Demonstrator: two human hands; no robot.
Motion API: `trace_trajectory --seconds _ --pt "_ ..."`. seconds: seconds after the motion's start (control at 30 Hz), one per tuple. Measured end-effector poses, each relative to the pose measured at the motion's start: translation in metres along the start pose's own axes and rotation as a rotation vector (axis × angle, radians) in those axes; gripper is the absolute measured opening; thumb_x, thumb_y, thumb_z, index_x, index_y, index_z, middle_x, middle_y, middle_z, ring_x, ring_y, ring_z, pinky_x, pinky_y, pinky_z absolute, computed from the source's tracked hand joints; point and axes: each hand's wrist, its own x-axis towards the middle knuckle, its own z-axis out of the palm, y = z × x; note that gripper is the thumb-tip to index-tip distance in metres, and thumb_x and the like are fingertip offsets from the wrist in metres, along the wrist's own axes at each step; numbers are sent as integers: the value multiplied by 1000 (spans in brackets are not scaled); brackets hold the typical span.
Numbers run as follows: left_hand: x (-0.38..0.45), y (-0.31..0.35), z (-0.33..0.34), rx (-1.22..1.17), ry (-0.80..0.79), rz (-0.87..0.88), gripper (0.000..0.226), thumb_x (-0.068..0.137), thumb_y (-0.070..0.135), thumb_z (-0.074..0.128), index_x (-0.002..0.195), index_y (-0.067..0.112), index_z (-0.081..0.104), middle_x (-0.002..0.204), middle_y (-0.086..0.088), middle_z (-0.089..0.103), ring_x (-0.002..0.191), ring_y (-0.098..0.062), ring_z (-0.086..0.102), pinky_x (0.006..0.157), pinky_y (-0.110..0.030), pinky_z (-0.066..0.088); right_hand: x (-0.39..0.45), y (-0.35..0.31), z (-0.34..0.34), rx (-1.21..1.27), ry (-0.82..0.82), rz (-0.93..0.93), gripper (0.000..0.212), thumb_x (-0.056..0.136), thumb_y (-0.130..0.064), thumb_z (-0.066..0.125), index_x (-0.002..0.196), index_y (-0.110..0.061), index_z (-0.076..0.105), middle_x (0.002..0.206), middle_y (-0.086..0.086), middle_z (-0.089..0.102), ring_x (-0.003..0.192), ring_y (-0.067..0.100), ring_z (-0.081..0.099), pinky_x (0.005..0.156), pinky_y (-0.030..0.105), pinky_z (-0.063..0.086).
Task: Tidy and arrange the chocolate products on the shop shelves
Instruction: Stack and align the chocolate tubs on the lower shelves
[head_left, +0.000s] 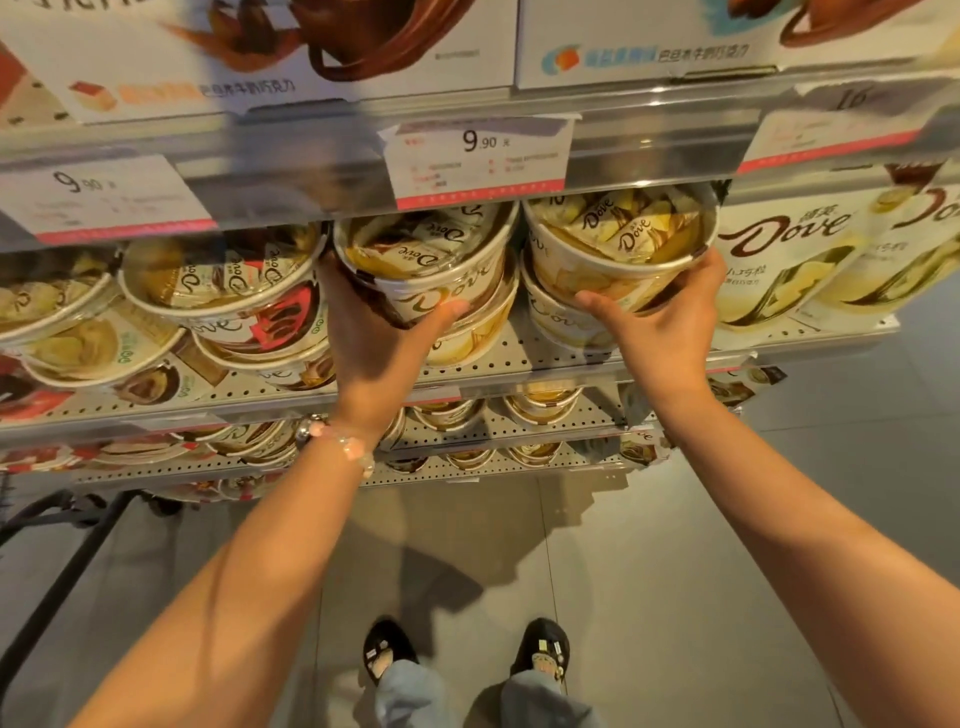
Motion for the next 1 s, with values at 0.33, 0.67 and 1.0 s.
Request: trace_trajectory --seconds 0.33,0.67,1.0 --pt "-1 -1 -4 4 -89 24 86 76 22 76 140 0 24 139 0 40 128 6 36 107 -12 25 0 5 -8 -42 -76 -63 88 71 -27 80 136 1 29 124 -5 45 109 -6 45 93 3 35" --pt "-18 14 47 179 269 -132 128 52 54 83 143 -5 14 148 -19 26 137 -25 26 110 -13 7 -23 -19 35 -62 238 35 127 52 -45 87 145 0 14 150 13 27 140 24 24 117 35 19" --pt "-5 5 46 189 334 -204 124 48 64 80 139 -2 26 133 -14 48 119 -24 50 92 -9 26 -16 -16 34 -101 285 76 118 50 -49 87 141 -2 26 142 11 40 133 24 36 111 41 29"
